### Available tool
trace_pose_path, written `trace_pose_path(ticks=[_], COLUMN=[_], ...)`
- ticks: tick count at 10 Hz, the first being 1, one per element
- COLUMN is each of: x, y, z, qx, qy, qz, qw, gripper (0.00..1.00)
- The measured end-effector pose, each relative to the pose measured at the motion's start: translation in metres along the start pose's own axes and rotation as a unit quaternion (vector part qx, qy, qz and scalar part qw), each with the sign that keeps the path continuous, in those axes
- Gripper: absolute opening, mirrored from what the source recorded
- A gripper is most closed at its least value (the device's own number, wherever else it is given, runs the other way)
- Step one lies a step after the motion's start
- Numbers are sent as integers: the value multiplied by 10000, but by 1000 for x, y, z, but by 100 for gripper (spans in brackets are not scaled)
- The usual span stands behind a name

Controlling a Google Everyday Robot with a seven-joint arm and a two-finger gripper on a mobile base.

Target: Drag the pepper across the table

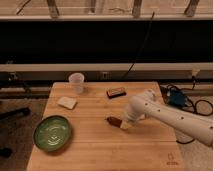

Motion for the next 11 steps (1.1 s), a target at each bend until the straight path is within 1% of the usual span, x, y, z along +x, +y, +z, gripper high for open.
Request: trace_pose_path(ticks=[11], x=[14], y=[-3], z=[-8], qx=[-11], qy=[-32], qz=[9], qw=[10000], gripper=[6])
